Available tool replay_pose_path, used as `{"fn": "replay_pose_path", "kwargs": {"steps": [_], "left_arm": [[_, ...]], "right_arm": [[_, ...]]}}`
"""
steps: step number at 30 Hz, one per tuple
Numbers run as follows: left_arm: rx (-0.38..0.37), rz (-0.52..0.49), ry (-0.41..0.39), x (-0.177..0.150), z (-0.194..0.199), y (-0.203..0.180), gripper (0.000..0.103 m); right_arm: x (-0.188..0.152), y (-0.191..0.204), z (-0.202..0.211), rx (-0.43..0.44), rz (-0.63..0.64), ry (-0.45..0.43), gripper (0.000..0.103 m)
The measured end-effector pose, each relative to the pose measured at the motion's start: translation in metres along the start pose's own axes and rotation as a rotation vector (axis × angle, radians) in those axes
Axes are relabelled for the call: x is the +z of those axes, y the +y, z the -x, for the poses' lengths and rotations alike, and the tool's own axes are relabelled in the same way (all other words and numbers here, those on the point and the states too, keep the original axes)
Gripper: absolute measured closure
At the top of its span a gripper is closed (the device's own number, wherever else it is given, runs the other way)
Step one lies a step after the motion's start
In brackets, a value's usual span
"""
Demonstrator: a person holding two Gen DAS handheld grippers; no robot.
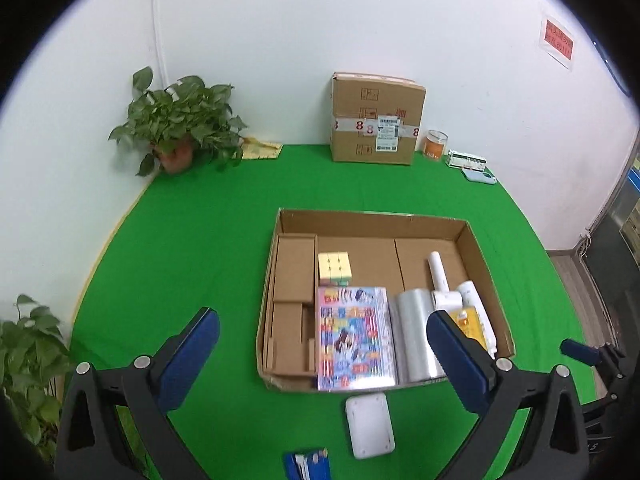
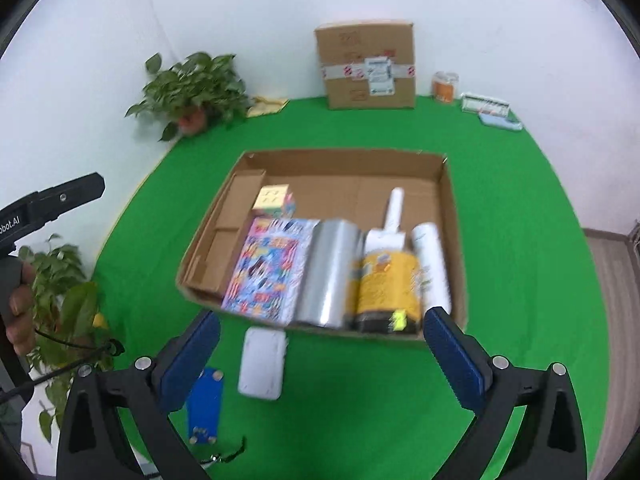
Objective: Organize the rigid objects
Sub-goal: 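Grasp the white rectangular plate on the floor with the right tool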
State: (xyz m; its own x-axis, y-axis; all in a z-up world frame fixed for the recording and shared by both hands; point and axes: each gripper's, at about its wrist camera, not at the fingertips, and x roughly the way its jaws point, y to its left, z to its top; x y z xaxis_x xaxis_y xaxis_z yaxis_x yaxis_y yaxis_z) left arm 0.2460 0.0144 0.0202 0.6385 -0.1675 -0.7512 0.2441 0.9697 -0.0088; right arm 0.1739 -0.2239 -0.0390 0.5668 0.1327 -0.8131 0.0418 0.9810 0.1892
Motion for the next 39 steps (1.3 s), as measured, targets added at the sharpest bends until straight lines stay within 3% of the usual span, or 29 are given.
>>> {"fn": "replay_pose_path", "kwargs": {"steps": [6,11,16,20,25,27,29,30,33,35,39], "left_arm": [[0.078,-0.032,0.042,-0.029,-0.002,0.007,0.000],[0.094,-0.020,0.102,-0.053,-0.015,0.019,0.000],[0.086,0.016,0.296,-0.089,-0.053,0.040,0.000],[0.090,0.018,0.425,-0.117,-0.073,0.049,0.000],[0.090,0.029,0.502,-0.143,-0.077,0.056,0.000],[0.088,0.050,0.525,-0.150,-0.075,0.059,0.000],[0.070,0.084,0.535,-0.153,-0.073,0.062,0.000],[0.060,0.097,0.537,-0.153,-0.071,0.063,0.000],[0.050,0.097,0.546,-0.153,-0.074,0.060,0.000],[0.037,0.085,0.552,-0.151,-0.078,0.055,0.001],[-0.086,0.084,0.562,-0.148,-0.086,0.031,0.002]], "right_arm": [[-0.025,0.032,-0.010,0.068,0.062,0.047,0.001],[-0.050,0.057,-0.046,0.099,0.097,0.163,0.001],[-0.082,0.072,-0.116,0.066,0.067,0.375,0.002],[-0.101,0.080,-0.166,0.050,0.038,0.455,0.003],[-0.115,0.094,-0.209,-0.036,0.087,0.450,0.003],[-0.120,0.100,-0.221,-0.033,0.109,0.444,0.004],[-0.126,0.104,-0.230,-0.039,0.131,0.442,0.019],[-0.129,0.106,-0.232,-0.028,0.138,0.441,0.020],[-0.138,0.107,-0.227,0.050,0.139,0.410,0.037],[-0.146,0.107,-0.219,0.049,0.166,0.402,0.039],[-0.172,0.082,-0.196,0.075,0.142,0.412,0.040]]}}
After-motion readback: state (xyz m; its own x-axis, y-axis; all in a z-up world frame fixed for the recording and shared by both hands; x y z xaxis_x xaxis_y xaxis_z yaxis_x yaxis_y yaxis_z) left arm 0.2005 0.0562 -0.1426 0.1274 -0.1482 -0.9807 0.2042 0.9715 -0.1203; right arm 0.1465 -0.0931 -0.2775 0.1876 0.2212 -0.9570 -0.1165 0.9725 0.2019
